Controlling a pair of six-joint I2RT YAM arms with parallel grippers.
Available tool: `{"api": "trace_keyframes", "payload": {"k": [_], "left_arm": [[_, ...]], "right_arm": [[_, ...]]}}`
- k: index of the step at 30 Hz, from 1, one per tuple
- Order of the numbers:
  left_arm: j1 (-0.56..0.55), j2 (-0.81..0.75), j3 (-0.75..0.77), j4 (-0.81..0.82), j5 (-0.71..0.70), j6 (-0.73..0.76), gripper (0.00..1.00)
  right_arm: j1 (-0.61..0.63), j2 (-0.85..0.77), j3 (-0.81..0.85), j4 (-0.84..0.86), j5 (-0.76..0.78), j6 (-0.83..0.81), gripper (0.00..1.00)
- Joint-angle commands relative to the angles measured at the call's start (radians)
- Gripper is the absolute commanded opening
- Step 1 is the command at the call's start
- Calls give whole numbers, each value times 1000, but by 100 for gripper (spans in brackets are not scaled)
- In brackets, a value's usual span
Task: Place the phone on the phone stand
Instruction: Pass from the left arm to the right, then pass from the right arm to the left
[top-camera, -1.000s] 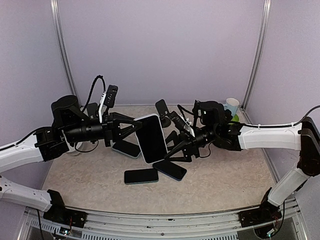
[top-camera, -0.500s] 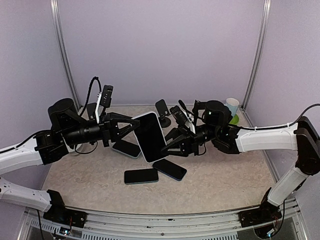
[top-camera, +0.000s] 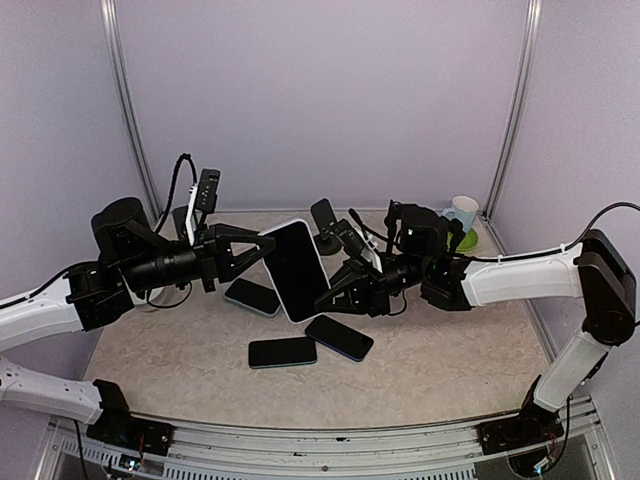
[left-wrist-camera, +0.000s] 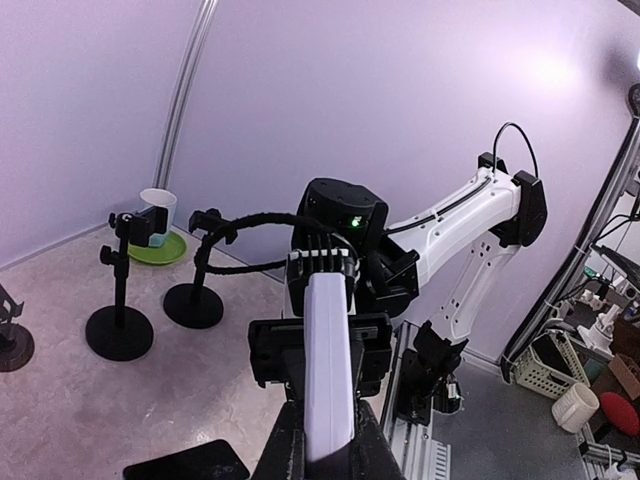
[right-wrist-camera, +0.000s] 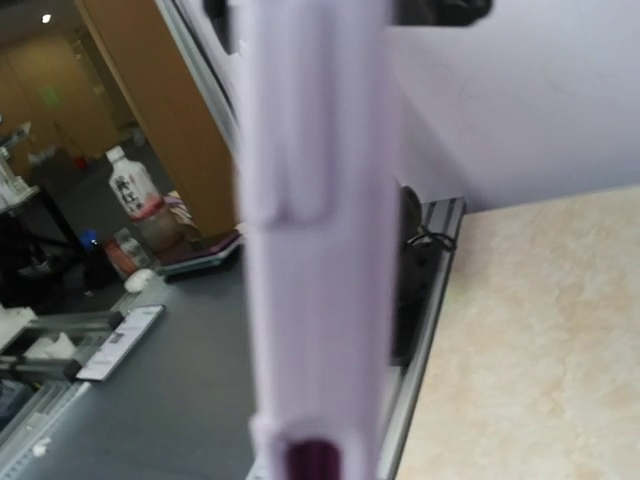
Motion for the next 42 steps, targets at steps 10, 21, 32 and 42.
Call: {"api": "trace_keyframes", "payload": {"k": [10,21,32,42], "left_arm": [[11,-67,-7,-95,-373,-140,99],[11,72,109,-291,-568,-370,99],[15,157,131,-178,-535,-321,99],[30,216,147,-114,-463,-297,99]], "right_arm": [[7,-104,94,-378,409,-218,0],[59,-142,127,-508,931,-331,0],[158,-126,162,-546,1179,-365,0],[191,-112,197,-570,1200,-361,0]]}}
